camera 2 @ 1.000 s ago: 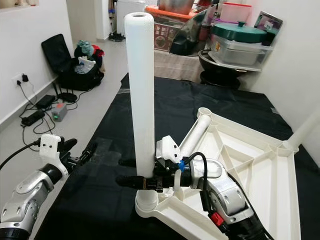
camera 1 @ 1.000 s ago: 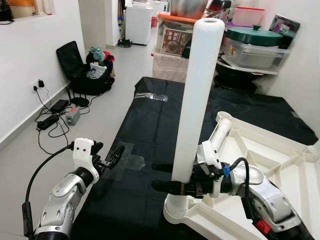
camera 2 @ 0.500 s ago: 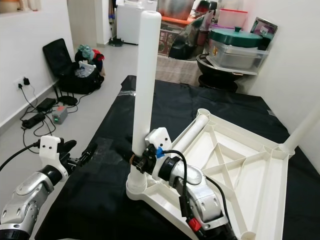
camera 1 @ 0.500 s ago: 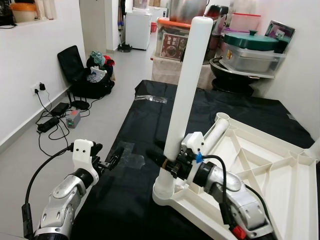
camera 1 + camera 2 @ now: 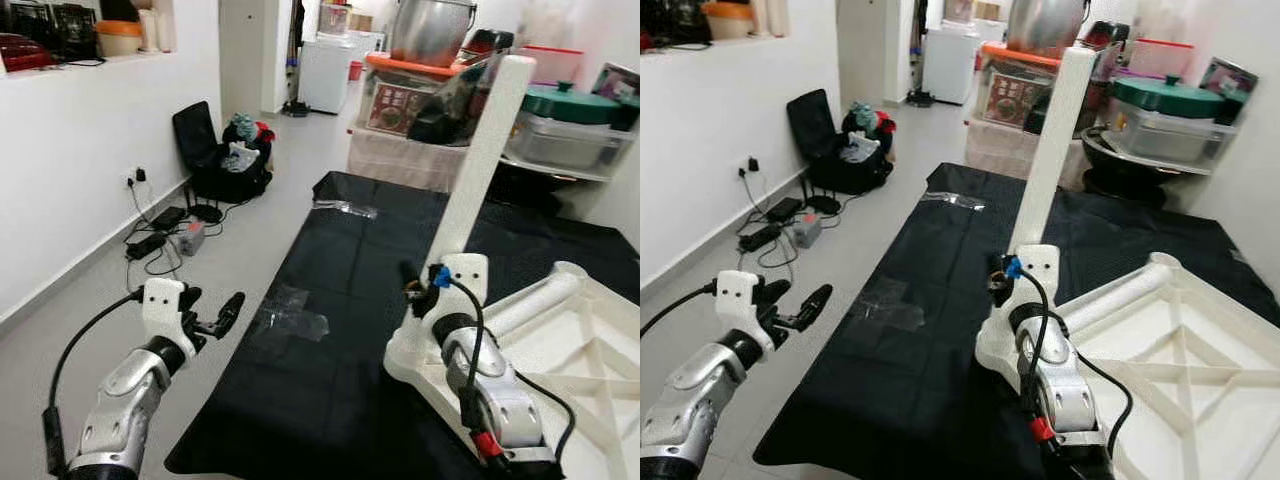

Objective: Building children table

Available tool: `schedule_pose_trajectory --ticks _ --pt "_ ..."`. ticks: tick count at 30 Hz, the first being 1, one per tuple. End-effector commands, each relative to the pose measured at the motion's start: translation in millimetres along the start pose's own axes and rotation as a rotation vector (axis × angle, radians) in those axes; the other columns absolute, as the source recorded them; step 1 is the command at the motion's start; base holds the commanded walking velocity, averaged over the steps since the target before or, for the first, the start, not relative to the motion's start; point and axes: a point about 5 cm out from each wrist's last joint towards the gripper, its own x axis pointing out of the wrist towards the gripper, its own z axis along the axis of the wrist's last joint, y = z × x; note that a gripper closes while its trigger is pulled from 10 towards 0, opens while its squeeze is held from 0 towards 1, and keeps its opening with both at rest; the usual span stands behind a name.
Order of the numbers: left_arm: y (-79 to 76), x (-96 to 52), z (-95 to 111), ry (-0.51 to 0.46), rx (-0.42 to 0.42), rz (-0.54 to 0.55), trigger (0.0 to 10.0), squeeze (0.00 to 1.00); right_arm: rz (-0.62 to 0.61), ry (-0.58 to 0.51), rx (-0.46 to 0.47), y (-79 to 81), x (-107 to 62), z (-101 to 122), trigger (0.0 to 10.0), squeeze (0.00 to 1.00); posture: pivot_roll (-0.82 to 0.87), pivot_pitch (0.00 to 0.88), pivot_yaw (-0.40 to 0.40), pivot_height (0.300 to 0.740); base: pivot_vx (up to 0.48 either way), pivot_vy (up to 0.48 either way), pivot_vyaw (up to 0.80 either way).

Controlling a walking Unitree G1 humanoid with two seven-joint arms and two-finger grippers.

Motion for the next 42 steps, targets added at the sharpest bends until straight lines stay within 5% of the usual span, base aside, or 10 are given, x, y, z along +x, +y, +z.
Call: schedule_pose_trajectory --ticks 1,17,26,27,29,33,34,35,36,42 --pt "0.4 1.1 -1.3 0.005 0.003 0.004 10.0 0.0 -0.306 0.212 -0.089 -55.9 -7.9 -42.1 10.0 0.0 0.09 0.0 -0.116 0.74 0.0 0.0 0.0" --pt "3.0 -1.3 -3.0 0.009 0.009 0.017 10.0 0.0 -0.716 0.227 -0.081 -77.0 -25.3 -49.4 10.0 0.0 0.09 0.0 -0.115 0.74 0.0 0.0 0.0" --pt "3.7 -0.3 -2.5 0.009 0.011 0.017 10.0 0.0 -0.697 0.202 -0.012 -75.4 -23.6 -48.5 10.0 0.0 0.1 0.0 -0.115 0.74 0.0 0.0 0.0" --pt "3.7 -0.4 -2.6 0.009 0.01 0.017 10.0 0.0 -0.69 0.19 -0.003 -74.5 -23.1 -46.6 10.0 0.95 0.1 0.0 -0.115 0.74 0.0 0.0 0.0" --pt "3.7 -0.4 -2.6 0.009 0.01 0.017 10.0 0.0 -0.687 0.181 -0.002 -74.0 -22.8 -44.9 10.0 1.0 0.1 0.0 -0.115 0.74 0.0 0.0 0.0" --pt "4.1 -0.6 -2.5 0.009 0.009 0.017 10.0 0.0 -0.676 0.146 0.002 -72.5 -21.7 -38.8 10.0 1.0 0.1 0.0 -0.114 0.74 0.0 0.0 0.0" --pt "4.1 -0.6 -2.5 0.01 0.008 0.016 10.0 0.0 -0.652 0.104 -0.014 -71.8 -19.7 -27.9 10.0 0.8 0.1 0.0 -0.114 0.74 0.0 0.0 0.0" --pt "4.1 -0.6 -2.5 0.01 0.008 0.016 10.0 0.0 -0.652 0.104 -0.014 -71.8 -19.7 -27.9 10.0 0.8 0.1 0.0 -0.114 0.74 0.0 0.0 0.0" --pt "4.2 -0.6 -2.5 0.01 0.009 0.014 10.0 0.0 -0.622 0.064 -0.023 -70.7 -18.2 -19.1 10.0 0.0 0.09 0.0 -0.11 0.74 0.0 0.0 0.0" --pt "5.4 0.5 -2.1 0.013 0.016 0.008 10.0 0.0 -0.489 -0.062 0.006 -77.1 -12.9 11.5 10.0 0.0 0.09 0.0 -0.104 0.74 0.0 0.0 0.0"
